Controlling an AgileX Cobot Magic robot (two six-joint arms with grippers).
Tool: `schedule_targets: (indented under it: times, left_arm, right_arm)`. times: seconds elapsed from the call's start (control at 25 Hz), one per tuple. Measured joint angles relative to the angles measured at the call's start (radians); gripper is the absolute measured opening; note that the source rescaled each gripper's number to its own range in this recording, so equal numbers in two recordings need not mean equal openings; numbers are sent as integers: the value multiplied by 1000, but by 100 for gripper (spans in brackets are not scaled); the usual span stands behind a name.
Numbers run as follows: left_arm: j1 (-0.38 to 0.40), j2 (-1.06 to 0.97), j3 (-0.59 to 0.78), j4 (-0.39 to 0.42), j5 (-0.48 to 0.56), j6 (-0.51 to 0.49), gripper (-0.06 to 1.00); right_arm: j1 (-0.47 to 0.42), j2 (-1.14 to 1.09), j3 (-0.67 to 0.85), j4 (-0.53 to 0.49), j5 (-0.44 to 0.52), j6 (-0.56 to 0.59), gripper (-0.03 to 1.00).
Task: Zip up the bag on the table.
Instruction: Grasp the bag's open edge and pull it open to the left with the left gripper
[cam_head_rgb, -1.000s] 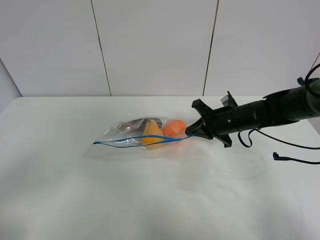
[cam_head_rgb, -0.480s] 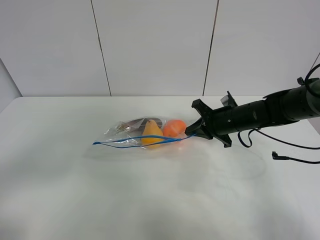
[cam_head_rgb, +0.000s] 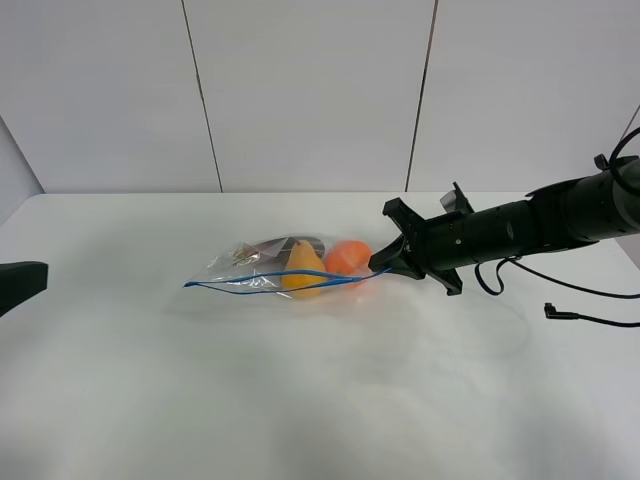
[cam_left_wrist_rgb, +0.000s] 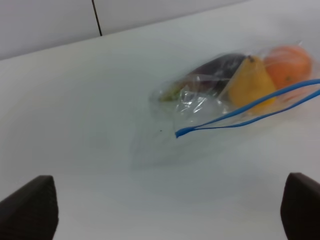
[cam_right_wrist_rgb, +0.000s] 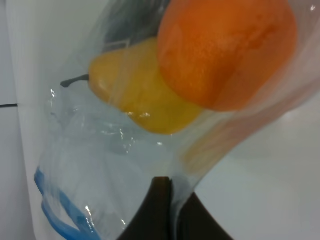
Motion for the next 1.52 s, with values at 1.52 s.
schedule_targets:
  times: [1.52]
  left_arm:
    - [-523,500,-47,-148,-245,374,100]
  right_arm:
    - [0,0,0,-20,4,-2,0]
